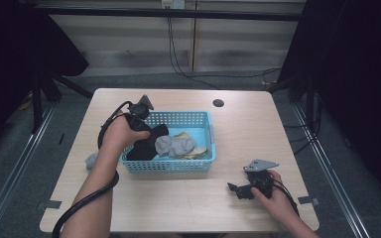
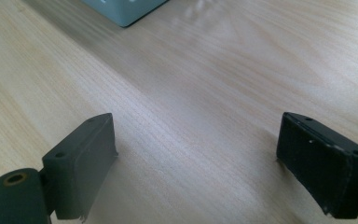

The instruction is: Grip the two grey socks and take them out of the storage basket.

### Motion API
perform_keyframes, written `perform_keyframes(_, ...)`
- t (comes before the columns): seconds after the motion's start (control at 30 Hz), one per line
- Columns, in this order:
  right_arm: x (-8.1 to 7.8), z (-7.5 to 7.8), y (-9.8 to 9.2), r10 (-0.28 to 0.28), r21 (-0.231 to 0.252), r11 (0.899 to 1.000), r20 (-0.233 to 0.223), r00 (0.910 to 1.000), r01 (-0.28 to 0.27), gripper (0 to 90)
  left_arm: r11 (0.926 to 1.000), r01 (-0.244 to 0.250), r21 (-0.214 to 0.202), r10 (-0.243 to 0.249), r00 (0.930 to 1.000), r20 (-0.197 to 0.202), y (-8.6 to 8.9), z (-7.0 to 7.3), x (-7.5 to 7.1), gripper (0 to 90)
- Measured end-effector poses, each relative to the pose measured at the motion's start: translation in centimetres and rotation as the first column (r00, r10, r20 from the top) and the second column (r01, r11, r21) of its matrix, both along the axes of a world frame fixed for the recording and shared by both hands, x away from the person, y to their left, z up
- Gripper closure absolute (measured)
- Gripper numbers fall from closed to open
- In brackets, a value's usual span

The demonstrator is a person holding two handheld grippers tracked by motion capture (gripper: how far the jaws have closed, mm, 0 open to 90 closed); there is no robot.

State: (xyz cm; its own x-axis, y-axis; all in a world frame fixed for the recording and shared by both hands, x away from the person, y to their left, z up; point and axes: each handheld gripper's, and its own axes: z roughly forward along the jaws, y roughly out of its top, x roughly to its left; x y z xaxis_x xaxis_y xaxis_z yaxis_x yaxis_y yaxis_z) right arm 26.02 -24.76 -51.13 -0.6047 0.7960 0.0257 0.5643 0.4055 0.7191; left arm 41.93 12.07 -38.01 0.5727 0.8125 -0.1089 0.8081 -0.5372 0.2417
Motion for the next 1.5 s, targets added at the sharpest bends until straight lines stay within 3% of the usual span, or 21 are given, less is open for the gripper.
perform_keyframes(0.33, 0.0, 0.0, 0.0, 0.0, 0.0, 1.0, 0.0, 1.0, 0.0, 11.1, 0.9989, 0.046, 0.001, -0.046, 0.9987, -0.023, -3.0, -2.3, 0.3, 31.3)
perform_keyframes(0.53, 0.0, 0.0, 0.0, 0.001, -0.001, 1.0, 0.001, 1.0, -0.001, 11.1, 0.9988, 0.049, -0.002, -0.049, 0.9988, -0.012, -4.2, -3.6, 0.6, 33.0)
perform_keyframes(1.1, 0.0, 0.0, 0.0, 0.001, 0.0, 1.0, 0.002, 1.0, -0.001, 11.1, 0.9986, 0.052, -0.005, -0.052, 0.998, -0.035, -6.0, -6.7, 1.6, 38.6)
perform_keyframes(1.3, 0.0, 0.0, 0.0, 0.001, 0.0, 1.0, 0.001, 1.0, -0.001, 11.1, 0.9978, 0.063, 0.023, -0.062, 0.9975, -0.034, -6.4, -7.1, 1.9, 44.7)
perform_keyframes(1.5, 0.0, 0.0, 0.0, 0.0, 0.0, 1.0, 0.001, 1.0, 0.0, 11.1, 0.9984, 0.05, 0.029, -0.047, 0.9963, -0.072, -6.6, -8.3, 1.9, 51.3)
